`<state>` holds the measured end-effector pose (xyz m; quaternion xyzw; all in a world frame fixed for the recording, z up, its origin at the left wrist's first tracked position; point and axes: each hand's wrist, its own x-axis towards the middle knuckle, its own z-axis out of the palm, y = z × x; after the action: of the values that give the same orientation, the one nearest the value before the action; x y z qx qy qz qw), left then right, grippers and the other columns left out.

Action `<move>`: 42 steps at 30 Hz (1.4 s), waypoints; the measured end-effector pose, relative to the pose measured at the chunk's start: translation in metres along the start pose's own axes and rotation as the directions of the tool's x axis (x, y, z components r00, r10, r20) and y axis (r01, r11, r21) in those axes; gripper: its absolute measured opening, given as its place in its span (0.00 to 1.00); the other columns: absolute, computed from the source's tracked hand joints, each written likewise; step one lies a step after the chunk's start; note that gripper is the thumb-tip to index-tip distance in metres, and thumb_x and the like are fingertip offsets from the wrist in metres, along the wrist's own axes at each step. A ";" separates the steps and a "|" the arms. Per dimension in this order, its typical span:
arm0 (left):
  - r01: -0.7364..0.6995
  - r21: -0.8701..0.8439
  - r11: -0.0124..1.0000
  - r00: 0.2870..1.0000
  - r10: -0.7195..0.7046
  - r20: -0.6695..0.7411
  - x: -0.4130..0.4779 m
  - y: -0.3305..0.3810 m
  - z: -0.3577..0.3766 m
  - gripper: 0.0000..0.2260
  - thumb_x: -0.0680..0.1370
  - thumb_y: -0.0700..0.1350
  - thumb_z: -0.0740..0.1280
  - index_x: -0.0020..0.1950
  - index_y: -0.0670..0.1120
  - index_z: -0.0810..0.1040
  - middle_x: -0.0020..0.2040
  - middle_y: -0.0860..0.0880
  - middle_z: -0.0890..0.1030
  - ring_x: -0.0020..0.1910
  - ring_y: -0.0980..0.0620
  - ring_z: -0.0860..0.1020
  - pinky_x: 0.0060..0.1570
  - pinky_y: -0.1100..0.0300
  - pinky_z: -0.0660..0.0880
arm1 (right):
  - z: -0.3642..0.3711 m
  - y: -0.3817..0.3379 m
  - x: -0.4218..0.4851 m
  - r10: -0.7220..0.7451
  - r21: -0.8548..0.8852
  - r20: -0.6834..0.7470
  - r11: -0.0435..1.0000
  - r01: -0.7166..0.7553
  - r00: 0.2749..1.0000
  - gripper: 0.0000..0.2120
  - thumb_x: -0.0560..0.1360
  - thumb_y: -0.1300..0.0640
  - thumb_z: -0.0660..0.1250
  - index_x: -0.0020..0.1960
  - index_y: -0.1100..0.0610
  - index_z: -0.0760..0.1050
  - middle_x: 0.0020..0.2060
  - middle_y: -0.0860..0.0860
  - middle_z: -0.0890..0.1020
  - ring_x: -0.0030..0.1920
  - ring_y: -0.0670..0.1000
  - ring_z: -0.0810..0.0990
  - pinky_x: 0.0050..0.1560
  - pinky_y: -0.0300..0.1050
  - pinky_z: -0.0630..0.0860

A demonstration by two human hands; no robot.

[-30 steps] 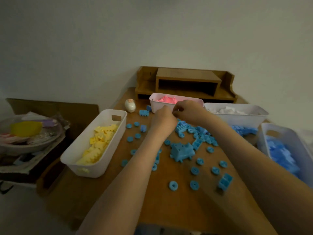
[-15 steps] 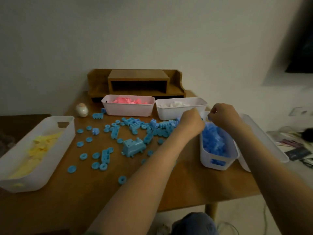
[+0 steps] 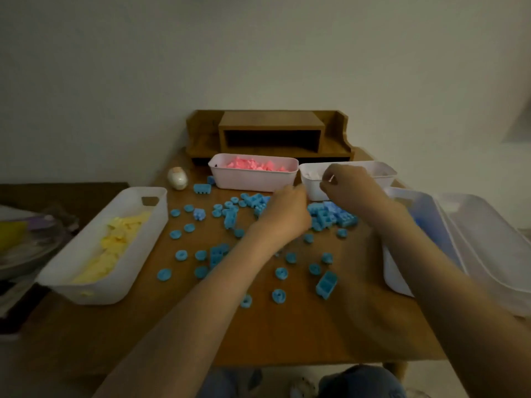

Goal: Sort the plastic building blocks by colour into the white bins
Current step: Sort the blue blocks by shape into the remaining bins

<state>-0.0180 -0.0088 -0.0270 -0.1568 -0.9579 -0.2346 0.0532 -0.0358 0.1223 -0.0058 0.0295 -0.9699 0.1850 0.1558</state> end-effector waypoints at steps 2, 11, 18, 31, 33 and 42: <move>0.127 0.072 0.989 0.991 -0.123 -0.057 -0.009 -0.039 -0.013 0.16 0.76 0.36 0.62 0.64 0.43 0.70 0.63 0.43 0.70 0.63 0.43 0.68 0.58 0.52 0.70 | 0.019 -0.030 0.003 -0.059 0.085 0.066 0.995 0.053 0.996 0.16 0.78 0.54 0.61 0.64 0.56 0.70 0.57 0.56 0.78 0.56 0.55 0.76 0.52 0.45 0.70; 0.434 0.374 0.820 0.901 -0.403 -0.162 -0.017 -0.152 -0.038 0.21 0.80 0.40 0.59 0.73 0.44 0.61 0.69 0.40 0.64 0.68 0.41 0.64 0.66 0.51 0.63 | 0.108 -0.115 0.033 -0.319 0.052 0.285 0.947 0.317 0.904 0.18 0.78 0.56 0.61 0.67 0.54 0.67 0.65 0.53 0.72 0.65 0.54 0.69 0.62 0.47 0.66; 0.409 0.389 0.826 0.905 -0.422 -0.056 0.025 -0.175 -0.026 0.14 0.82 0.40 0.55 0.66 0.43 0.71 0.66 0.42 0.73 0.65 0.45 0.71 0.62 0.54 0.69 | 0.146 -0.155 0.090 -0.500 -0.266 0.197 0.801 0.537 0.843 0.21 0.77 0.59 0.59 0.70 0.52 0.64 0.67 0.50 0.70 0.68 0.55 0.61 0.66 0.54 0.55; 0.682 0.080 0.727 0.718 -0.646 -0.260 0.105 -0.204 -0.068 0.14 0.82 0.40 0.55 0.67 0.41 0.68 0.66 0.40 0.72 0.64 0.42 0.71 0.60 0.52 0.70 | 0.170 -0.202 0.168 -0.366 -0.617 0.562 0.412 0.671 0.742 0.21 0.78 0.50 0.58 0.69 0.55 0.67 0.68 0.50 0.69 0.75 0.57 0.48 0.71 0.62 0.32; 0.685 0.068 0.726 0.712 -0.647 -0.273 0.109 -0.208 -0.066 0.14 0.82 0.40 0.55 0.67 0.41 0.68 0.66 0.40 0.72 0.65 0.42 0.71 0.60 0.52 0.70 | 0.175 -0.201 0.170 -0.363 -0.643 0.582 0.341 0.685 0.728 0.22 0.78 0.47 0.57 0.69 0.55 0.67 0.68 0.51 0.70 0.75 0.56 0.49 0.71 0.63 0.32; 0.680 0.033 0.732 0.708 -0.645 -0.288 0.104 -0.203 -0.071 0.13 0.81 0.39 0.57 0.65 0.40 0.69 0.65 0.40 0.73 0.64 0.43 0.72 0.60 0.53 0.70 | 0.191 -0.196 0.172 -0.481 -0.568 0.490 0.457 0.685 0.727 0.21 0.78 0.46 0.58 0.68 0.54 0.70 0.63 0.50 0.74 0.72 0.53 0.58 0.71 0.58 0.33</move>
<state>-0.1803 -0.1838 -0.0331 0.2339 -0.9483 -0.1899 0.0997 -0.2326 -0.1296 -0.0520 0.3233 -0.9004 -0.2798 0.0803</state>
